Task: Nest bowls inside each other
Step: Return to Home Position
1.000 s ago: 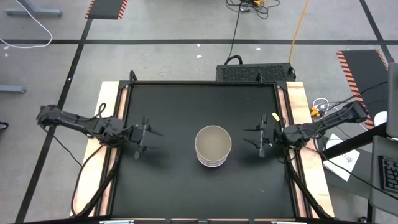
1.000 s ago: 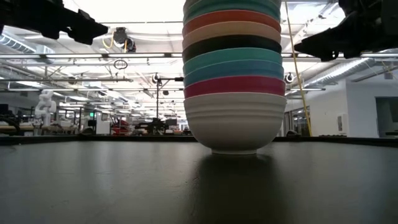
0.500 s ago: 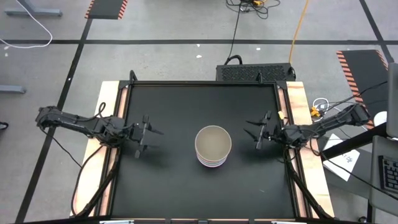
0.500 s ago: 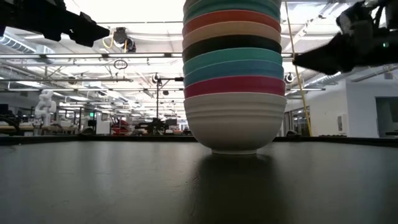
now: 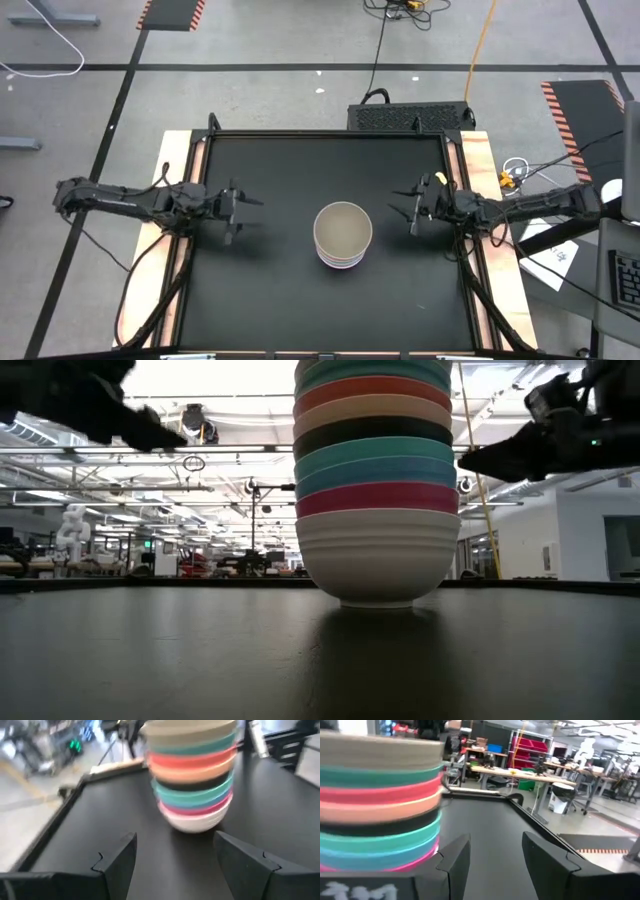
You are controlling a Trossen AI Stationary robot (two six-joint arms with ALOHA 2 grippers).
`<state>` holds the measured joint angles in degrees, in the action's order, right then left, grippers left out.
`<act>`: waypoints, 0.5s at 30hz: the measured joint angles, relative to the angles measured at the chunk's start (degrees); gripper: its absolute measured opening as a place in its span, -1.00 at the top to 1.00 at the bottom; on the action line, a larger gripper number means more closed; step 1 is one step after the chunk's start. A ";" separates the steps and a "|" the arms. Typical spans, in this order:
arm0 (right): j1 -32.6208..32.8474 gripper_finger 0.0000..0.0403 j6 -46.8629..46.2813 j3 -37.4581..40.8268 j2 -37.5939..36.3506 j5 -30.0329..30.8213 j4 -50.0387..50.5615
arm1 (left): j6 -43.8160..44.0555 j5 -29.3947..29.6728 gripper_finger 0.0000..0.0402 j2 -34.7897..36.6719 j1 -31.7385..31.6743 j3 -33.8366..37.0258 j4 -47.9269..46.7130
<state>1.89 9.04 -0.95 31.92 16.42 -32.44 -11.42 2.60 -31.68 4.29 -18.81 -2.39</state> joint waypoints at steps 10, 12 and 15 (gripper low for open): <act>-17.69 0.15 -12.42 0.07 1.26 -18.13 6.03 | 1.96 -8.58 -0.33 -5.69 -9.35 0.00 -2.32; -18.75 0.15 -13.04 0.09 1.87 -18.22 6.17 | 1.06 -8.59 -0.33 -6.85 -10.52 0.00 -2.02; -19.08 0.15 -12.84 0.09 2.35 -18.30 4.17 | -0.79 -10.99 -0.33 -8.12 -12.36 0.00 0.60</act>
<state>-17.19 -3.80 -0.86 34.27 -1.87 -28.27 -12.22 -8.39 -39.81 -8.08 -18.81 -1.79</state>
